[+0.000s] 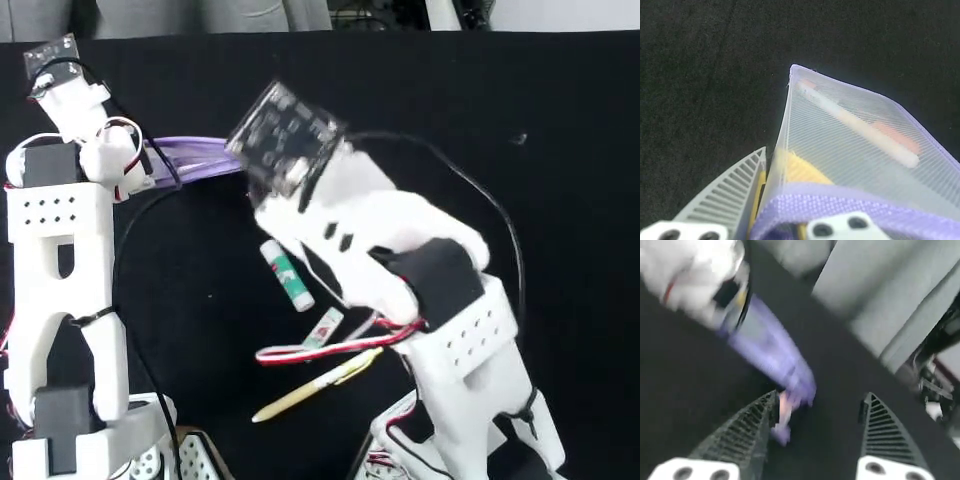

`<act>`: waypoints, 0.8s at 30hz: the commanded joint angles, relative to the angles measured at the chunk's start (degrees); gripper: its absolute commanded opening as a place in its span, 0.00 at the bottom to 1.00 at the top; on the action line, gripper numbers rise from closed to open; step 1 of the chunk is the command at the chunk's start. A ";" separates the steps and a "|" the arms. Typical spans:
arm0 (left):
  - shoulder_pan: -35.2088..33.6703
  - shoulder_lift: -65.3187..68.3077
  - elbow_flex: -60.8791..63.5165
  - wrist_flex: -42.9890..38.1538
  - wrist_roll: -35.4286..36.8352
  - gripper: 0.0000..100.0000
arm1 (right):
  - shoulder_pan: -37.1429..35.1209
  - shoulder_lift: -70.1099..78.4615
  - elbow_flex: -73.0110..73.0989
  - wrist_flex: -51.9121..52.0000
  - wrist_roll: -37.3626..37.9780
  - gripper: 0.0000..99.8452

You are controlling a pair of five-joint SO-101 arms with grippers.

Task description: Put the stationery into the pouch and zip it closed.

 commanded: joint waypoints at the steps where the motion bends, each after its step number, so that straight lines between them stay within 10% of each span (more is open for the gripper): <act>1: -3.03 1.05 0.92 -0.97 -0.62 0.03 | 0.88 -1.98 -1.01 13.27 6.51 0.25; 24: -9.89 9.85 -1.45 -6.68 -0.70 0.03 | 0.62 -36.09 55.96 9.14 21.63 0.25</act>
